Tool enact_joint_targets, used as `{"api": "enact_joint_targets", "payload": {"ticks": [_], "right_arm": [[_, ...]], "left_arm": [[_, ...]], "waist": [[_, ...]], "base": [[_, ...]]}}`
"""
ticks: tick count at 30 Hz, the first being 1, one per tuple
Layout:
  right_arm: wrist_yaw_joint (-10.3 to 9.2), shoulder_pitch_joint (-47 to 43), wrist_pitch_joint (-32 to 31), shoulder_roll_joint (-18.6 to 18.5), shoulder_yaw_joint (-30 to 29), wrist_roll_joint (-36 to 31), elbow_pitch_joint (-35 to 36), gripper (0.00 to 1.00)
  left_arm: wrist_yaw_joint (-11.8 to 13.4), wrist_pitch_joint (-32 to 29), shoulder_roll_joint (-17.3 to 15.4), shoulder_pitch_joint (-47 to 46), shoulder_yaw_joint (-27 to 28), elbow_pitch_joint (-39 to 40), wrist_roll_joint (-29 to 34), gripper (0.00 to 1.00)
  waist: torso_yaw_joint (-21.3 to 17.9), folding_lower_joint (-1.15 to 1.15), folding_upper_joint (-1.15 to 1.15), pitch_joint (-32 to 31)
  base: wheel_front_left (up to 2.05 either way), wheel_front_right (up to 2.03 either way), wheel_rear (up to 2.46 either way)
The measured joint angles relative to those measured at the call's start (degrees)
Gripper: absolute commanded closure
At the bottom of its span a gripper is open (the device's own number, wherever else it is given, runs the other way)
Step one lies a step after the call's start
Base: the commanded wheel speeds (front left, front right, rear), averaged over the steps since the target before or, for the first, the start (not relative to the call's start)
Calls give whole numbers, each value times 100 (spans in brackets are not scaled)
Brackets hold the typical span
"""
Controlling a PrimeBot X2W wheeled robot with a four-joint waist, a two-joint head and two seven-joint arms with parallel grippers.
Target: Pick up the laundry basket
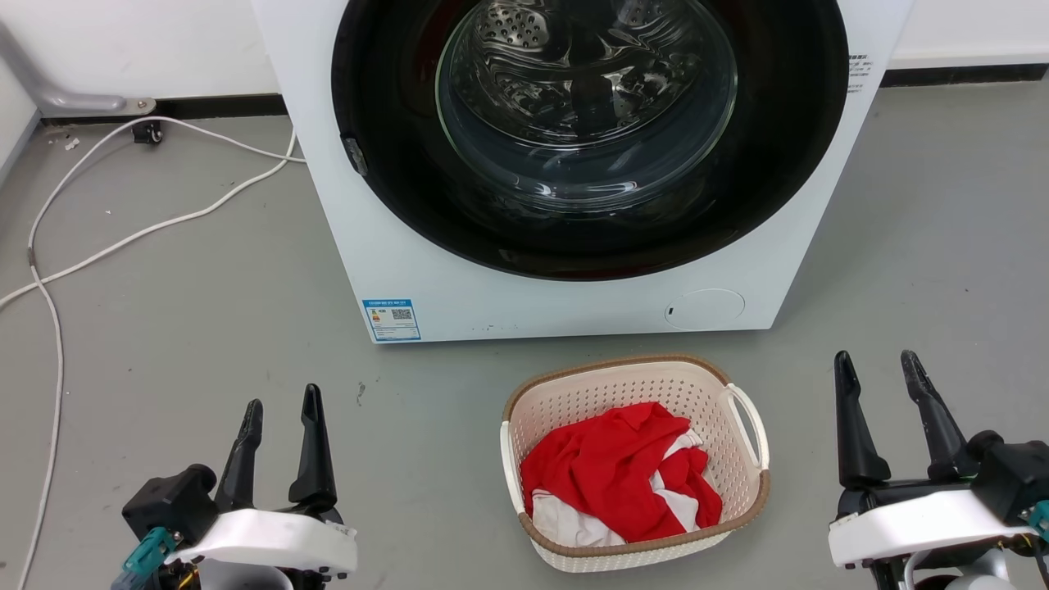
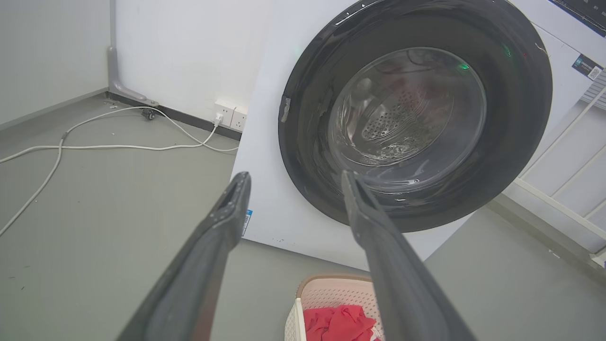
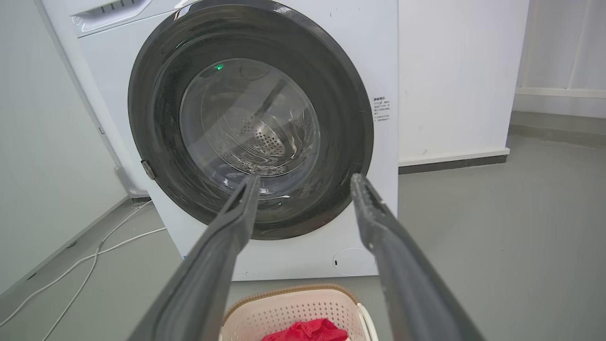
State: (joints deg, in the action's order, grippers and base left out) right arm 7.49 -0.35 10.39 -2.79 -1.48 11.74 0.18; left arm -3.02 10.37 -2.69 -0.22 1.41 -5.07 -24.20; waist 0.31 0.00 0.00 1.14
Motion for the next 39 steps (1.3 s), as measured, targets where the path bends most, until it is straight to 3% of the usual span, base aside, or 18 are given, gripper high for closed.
{"api": "enact_joint_targets", "payload": {"ticks": [39], "right_arm": [[1,-175,443,-2,-21,-1757,238,0]], "left_arm": [[111,445,-10,119,-79,101,1670,0]], "waist": [[-6,0,0,-7]], "base": [[0,0,0]]}}
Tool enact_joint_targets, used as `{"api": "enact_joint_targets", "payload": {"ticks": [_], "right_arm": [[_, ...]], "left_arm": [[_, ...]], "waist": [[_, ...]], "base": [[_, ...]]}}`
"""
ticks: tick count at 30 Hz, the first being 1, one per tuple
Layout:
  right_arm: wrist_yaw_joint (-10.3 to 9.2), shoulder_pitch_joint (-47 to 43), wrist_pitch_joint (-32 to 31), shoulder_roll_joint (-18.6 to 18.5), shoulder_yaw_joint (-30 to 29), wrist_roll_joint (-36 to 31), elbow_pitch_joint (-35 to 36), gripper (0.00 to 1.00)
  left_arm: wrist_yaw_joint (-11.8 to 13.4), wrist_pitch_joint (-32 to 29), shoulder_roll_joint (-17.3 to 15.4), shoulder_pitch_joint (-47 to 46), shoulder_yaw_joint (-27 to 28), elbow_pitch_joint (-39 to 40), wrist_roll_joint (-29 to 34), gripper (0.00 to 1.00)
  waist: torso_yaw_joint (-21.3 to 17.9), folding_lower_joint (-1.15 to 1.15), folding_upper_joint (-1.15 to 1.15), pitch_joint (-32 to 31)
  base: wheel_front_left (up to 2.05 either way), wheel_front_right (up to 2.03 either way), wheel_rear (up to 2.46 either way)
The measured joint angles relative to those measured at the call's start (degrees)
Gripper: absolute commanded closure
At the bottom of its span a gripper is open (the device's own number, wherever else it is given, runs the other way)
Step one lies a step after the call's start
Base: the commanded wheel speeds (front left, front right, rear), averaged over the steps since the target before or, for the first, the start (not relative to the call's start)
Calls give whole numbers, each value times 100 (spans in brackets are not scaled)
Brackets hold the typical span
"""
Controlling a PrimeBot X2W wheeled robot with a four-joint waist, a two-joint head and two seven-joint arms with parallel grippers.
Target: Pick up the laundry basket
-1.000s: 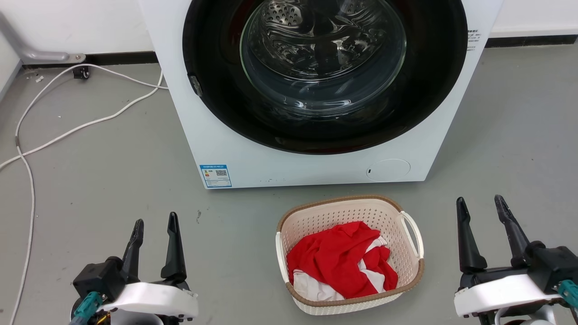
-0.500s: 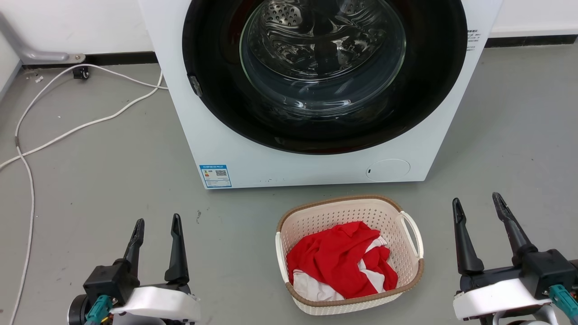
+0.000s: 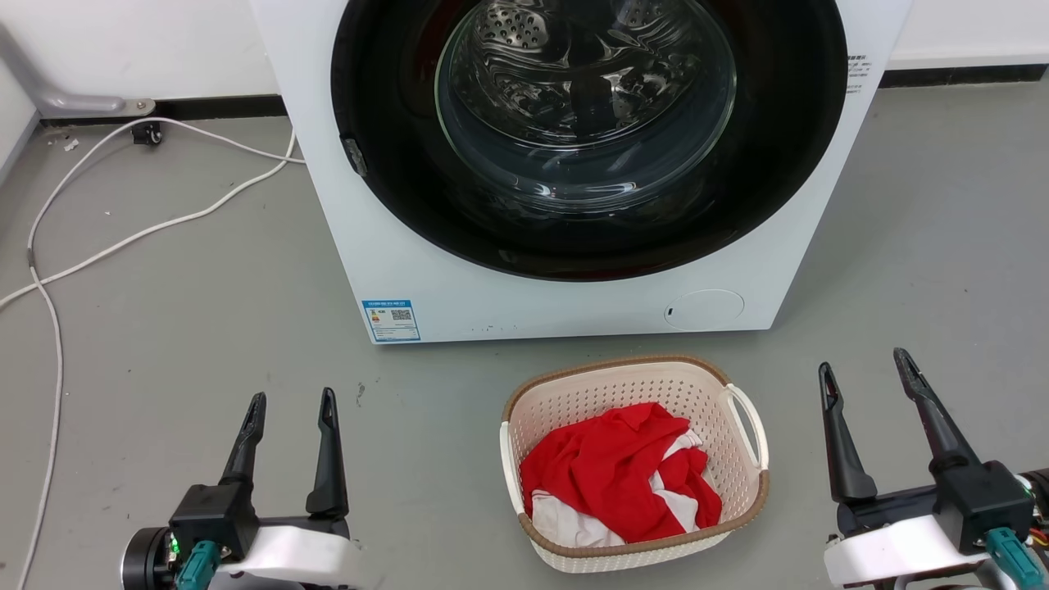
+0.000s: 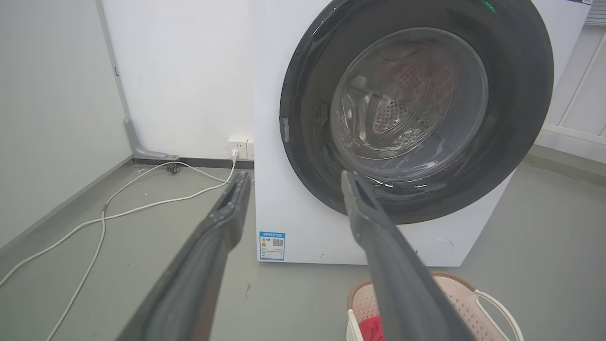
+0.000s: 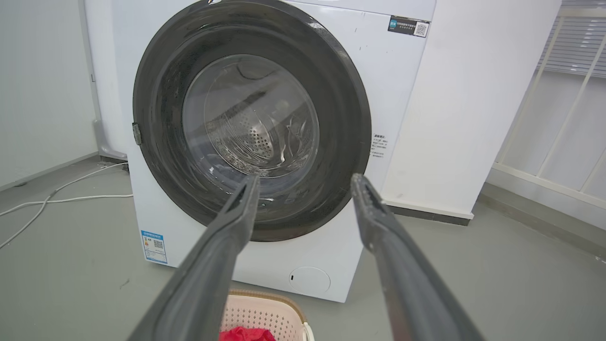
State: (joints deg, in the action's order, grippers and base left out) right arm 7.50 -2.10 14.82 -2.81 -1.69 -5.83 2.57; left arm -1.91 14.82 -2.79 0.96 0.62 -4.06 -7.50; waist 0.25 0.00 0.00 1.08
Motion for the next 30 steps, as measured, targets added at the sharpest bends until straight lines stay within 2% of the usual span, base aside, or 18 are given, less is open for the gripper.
{"api": "enact_joint_targets", "payload": {"ticks": [30], "right_arm": [[0,-26,29,-1,-36,209,-183,0]], "left_arm": [[40,16,-1,47,2,-79,10,0]], "waist": [[-21,0,0,56]], "base": [[0,0,0]]}}
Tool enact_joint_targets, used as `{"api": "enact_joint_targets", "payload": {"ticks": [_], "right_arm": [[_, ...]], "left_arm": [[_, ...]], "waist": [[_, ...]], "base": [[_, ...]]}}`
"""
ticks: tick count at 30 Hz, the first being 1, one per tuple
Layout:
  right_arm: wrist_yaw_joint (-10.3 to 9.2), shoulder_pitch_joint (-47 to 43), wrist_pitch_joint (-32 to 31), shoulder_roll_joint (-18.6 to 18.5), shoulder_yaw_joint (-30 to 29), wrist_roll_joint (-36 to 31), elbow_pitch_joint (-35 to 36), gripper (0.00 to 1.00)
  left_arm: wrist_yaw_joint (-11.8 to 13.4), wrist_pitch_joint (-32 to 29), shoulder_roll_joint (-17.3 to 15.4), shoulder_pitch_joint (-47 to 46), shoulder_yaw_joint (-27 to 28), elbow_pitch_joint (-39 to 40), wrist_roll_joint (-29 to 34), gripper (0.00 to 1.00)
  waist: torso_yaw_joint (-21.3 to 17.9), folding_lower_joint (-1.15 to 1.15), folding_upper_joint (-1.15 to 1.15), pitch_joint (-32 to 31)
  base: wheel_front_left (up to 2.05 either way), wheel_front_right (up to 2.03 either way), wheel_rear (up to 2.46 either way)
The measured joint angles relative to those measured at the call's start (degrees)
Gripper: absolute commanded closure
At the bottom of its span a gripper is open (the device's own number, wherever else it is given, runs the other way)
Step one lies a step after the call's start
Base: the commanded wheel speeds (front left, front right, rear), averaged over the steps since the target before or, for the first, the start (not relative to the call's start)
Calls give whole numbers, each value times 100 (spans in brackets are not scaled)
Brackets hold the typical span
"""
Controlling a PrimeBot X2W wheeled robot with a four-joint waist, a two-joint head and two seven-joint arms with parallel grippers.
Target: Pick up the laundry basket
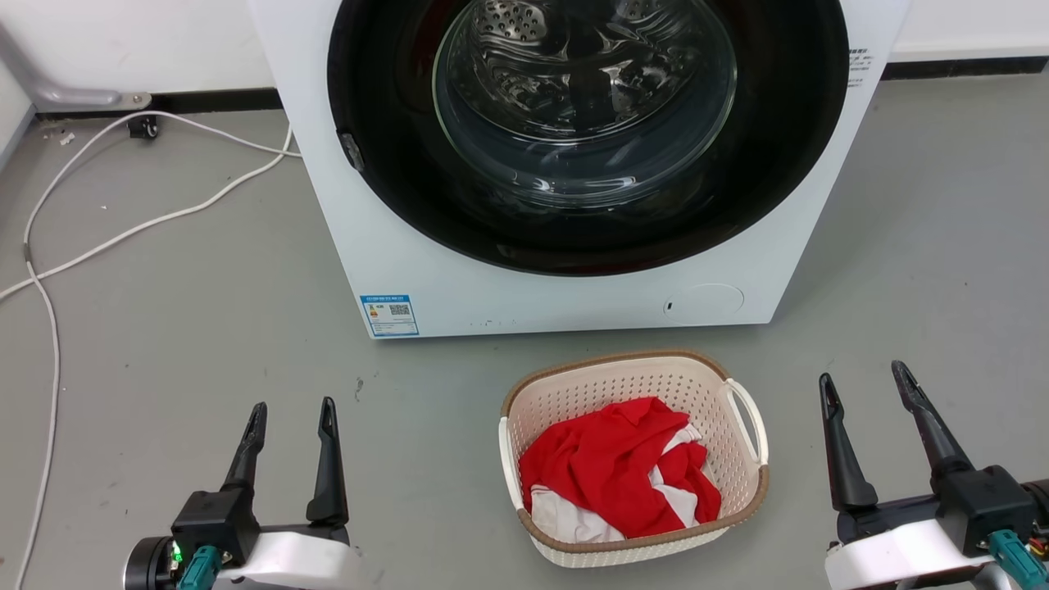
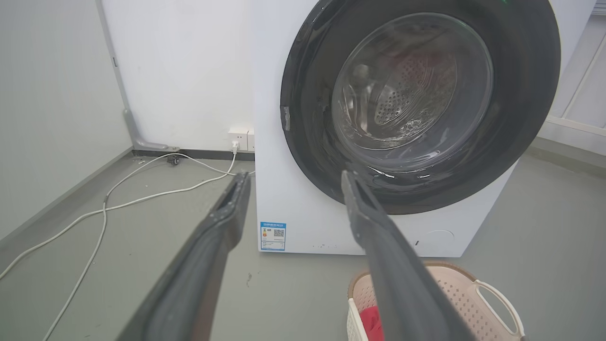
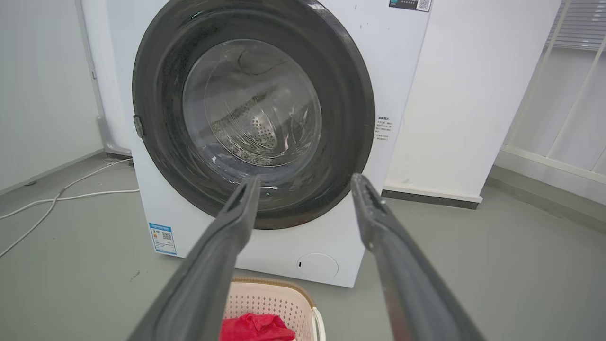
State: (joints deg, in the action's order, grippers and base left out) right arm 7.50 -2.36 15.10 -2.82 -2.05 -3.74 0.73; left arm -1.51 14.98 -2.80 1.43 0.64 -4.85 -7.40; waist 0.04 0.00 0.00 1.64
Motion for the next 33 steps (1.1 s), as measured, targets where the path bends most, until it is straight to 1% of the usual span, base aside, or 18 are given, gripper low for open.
{"api": "enact_joint_targets", "payload": {"ticks": [5,13,18,25,33], "right_arm": [[0,58,0,0,-38,-38,-183,0],[0,537,0,-2,-90,-220,-606,0],[1,981,0,-2,-92,-487,-1078,0],[1,1800,-1,-5,-270,-990,-1796,0],[2,2813,-1,-10,-517,-1553,-2713,0]], "left_arm": [[-7,9,-1,-135,-76,-180,-41,0],[-180,10,-1,-787,-479,-764,-82,0],[-293,10,-3,-1311,-676,-1347,-111,0],[-454,10,-2,-2168,-887,-2323,-129,0],[-554,10,-2,-3222,-1146,-3352,-130,0]], "waist": [[3,0,0,149],[-2,0,0,668],[-58,0,0,1073],[-156,0,0,1690],[-257,1,0,2430]], "base": [[0,0,0],[0,0,0],[0,0,0],[0,0,0],[0,0,0]]}}
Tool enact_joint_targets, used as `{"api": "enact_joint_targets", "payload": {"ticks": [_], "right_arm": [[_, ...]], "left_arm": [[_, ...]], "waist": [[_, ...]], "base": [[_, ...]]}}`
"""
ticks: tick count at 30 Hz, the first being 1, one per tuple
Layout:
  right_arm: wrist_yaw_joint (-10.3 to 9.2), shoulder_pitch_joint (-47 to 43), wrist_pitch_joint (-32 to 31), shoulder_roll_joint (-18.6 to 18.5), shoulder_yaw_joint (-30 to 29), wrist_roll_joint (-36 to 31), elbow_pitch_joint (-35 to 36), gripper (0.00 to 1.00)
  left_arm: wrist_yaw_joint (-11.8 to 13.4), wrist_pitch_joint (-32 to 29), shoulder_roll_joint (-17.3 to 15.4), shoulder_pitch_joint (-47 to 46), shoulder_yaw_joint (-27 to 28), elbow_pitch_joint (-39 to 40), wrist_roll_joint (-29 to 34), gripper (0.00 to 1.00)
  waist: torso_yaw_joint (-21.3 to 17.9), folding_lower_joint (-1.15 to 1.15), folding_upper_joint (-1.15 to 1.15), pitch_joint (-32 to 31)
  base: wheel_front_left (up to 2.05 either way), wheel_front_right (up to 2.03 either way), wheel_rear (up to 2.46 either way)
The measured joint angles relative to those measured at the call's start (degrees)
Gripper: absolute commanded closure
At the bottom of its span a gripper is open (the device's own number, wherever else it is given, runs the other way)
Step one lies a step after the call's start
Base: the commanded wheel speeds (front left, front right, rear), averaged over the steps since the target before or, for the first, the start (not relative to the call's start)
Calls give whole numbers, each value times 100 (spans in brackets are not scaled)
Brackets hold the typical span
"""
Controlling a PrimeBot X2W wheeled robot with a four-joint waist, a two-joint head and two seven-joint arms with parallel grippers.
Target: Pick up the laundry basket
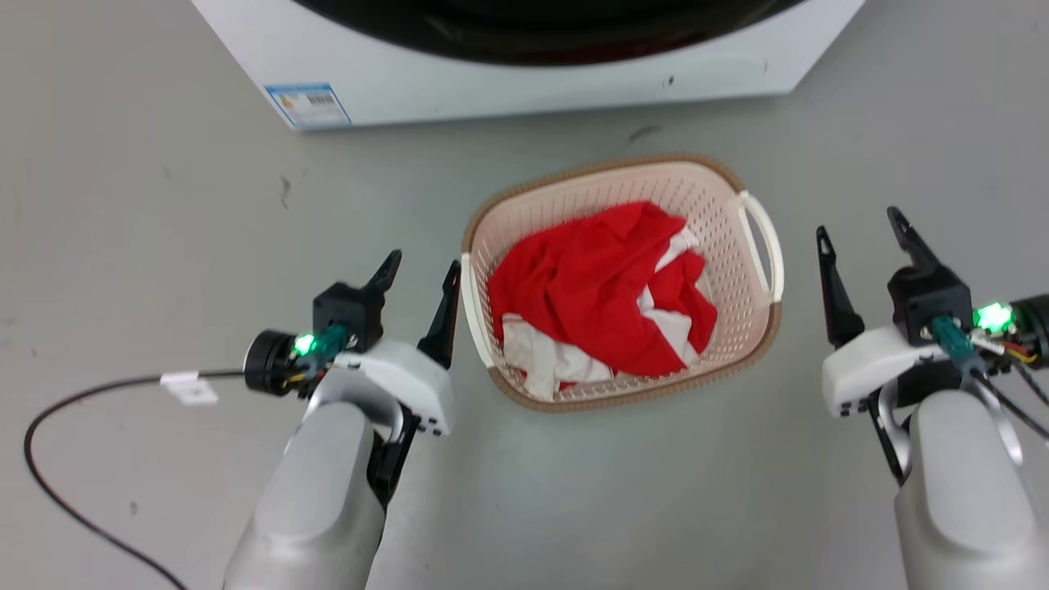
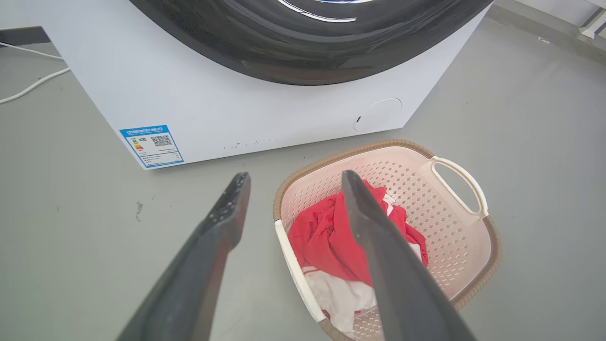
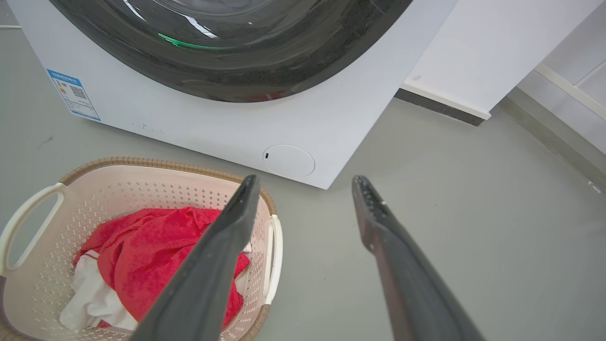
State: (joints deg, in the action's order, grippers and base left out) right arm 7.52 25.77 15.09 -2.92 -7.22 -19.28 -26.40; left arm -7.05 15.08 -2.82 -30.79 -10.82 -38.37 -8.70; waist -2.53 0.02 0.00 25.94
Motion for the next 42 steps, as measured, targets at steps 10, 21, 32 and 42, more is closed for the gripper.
{"api": "enact_joint_targets", "payload": {"ticks": [10,21,32,42], "right_arm": [[0,1259,1,-288,-119,-314,-1461,0],[0,2260,1,-485,-181,-621,-2626,0],[0,2953,1,-558,-314,-868,-3329,0],[0,3354,1,-552,-476,-1017,-3732,0]], "left_arm": [[-34,0,0,-1250,-686,-1412,-447,0],[-35,0,-1,-2004,-1516,-1957,-1171,0],[-35,0,-1,-2547,-2017,-2114,-1637,0],[-30,18,-24,-2916,-2198,-2206,-1791,0]], "waist": [[18,0,0,984],[111,0,0,1754],[197,-1,0,2279],[200,-1,0,2678]], "base": [[0,0,0],[0,0,0],[0,0,0],[0,0,0]]}}
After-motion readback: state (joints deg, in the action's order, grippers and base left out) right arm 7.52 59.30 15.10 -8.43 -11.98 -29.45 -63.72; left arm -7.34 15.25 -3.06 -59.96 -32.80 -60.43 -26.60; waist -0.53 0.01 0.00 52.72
